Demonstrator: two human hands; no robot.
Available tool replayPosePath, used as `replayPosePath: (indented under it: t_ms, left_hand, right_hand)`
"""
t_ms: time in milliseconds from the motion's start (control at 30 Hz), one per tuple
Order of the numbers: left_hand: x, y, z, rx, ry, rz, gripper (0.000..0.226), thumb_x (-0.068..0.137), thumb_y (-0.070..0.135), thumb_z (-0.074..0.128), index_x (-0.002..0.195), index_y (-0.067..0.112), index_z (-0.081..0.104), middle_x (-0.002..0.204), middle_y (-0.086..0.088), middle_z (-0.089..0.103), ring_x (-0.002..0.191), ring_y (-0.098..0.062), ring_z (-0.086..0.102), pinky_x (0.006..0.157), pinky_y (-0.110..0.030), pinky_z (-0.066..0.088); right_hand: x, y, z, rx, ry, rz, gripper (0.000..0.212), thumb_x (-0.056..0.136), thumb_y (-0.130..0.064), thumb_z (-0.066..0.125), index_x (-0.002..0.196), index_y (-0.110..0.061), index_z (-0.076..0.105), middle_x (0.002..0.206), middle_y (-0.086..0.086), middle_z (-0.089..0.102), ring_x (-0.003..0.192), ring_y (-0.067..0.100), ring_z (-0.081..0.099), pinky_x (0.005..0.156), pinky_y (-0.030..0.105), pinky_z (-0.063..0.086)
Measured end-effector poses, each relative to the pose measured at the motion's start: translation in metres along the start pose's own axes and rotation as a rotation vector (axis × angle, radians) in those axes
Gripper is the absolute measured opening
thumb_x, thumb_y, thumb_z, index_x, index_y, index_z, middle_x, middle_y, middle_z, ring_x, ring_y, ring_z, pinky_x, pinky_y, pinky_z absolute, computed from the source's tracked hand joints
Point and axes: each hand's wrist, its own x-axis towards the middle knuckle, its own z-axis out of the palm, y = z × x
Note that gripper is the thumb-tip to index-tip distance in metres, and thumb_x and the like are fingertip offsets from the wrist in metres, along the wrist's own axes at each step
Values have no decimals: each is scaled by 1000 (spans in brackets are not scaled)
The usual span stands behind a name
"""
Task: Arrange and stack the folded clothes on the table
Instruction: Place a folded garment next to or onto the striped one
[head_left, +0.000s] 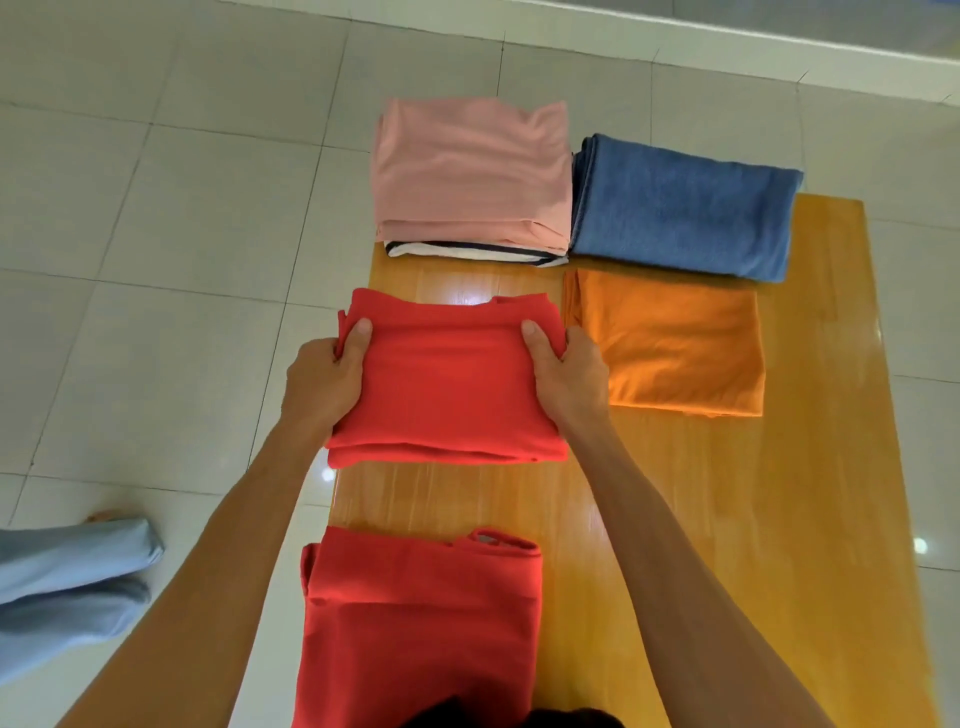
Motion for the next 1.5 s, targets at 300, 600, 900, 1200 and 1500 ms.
replayPosePath:
  t_ms: [300, 600, 900, 1200, 1500]
  left_hand:
    - [79, 129, -41, -288, -140, 181, 41, 95, 52, 50, 93, 14, 64, 91, -2, 67, 80, -16, 64, 69, -30, 52]
    - [181, 189, -33, -161, -163, 172, 44, 98, 36, 52, 123, 1, 58, 114, -15, 62, 102, -28, 60, 97, -43, 49]
    - [219, 157, 3, -7, -61, 238, 43, 99, 41, 44, 121, 6, 54, 113, -13, 60, 103, -29, 57, 83, -37, 43]
    - [232, 150, 8, 135, -18, 317, 44, 100, 42, 41, 123, 6, 52, 118, -14, 59, 108, -31, 56, 87, -38, 42]
    - [234, 139, 15, 14, 14, 249, 55, 93, 56, 47, 111, 6, 60, 107, -14, 64, 101, -33, 60, 84, -40, 46]
  right_hand:
    - [103, -95, -39, 214, 86, -130, 38, 87, -49, 69, 95, -13, 66, 89, 0, 71, 84, 19, 69, 72, 38, 57]
    - [206, -135, -20, 138, 101, -156, 33, 91, -38, 68, 106, -8, 62, 95, 5, 66, 89, 24, 63, 72, 34, 49]
    - [234, -112, 5, 68, 117, -158, 30, 94, -38, 63, 99, -8, 57, 96, 8, 63, 87, 25, 58, 70, 32, 41]
    - [243, -101, 9, 51, 132, -160, 35, 94, -40, 63, 102, -7, 58, 98, 8, 64, 85, 23, 58, 63, 29, 42]
    - [237, -98, 13, 2, 128, -133, 38, 94, -40, 63, 109, -6, 57, 99, 4, 59, 87, 22, 55, 71, 30, 39]
